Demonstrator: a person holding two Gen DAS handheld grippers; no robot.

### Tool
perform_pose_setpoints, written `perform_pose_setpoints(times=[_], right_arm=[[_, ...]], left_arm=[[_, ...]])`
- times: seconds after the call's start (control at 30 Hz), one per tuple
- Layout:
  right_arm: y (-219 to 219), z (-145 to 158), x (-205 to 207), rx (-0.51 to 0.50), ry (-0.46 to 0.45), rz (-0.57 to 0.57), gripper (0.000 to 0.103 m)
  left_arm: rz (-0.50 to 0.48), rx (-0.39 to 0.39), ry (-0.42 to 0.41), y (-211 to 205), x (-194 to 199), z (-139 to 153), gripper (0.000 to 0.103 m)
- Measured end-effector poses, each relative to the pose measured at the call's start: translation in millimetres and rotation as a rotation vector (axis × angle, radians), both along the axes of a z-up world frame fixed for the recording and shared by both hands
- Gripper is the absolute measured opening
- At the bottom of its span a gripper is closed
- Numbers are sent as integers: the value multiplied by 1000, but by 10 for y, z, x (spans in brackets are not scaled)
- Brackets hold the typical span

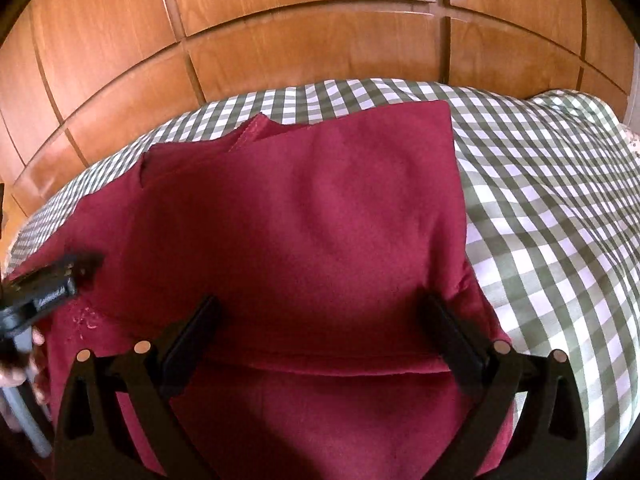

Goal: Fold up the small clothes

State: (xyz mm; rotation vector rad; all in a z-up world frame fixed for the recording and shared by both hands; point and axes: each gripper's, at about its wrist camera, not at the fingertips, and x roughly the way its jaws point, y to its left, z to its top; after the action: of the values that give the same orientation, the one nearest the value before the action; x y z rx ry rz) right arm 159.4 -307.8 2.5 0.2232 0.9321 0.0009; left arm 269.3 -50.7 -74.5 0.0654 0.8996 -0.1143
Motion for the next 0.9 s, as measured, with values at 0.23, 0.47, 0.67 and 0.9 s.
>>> perform_pose_setpoints(times=[0.23, 0.47, 0.67, 0.9], right_arm=[[-21, -10, -9, 0, -8, 2, 101], [-12, -15, 1, -15, -6, 4, 101], [74, 34, 21, -86, 24, 0, 101], [186, 302, -219, 0, -1, -4, 101]], left_arm=[[48, -67, -69, 196, -412, 352, 81], [32, -71, -179, 357, -1094, 723, 81], [35, -69, -198, 459, -1473, 835, 81], [52, -81, -173, 582, -1707, 745, 88]])
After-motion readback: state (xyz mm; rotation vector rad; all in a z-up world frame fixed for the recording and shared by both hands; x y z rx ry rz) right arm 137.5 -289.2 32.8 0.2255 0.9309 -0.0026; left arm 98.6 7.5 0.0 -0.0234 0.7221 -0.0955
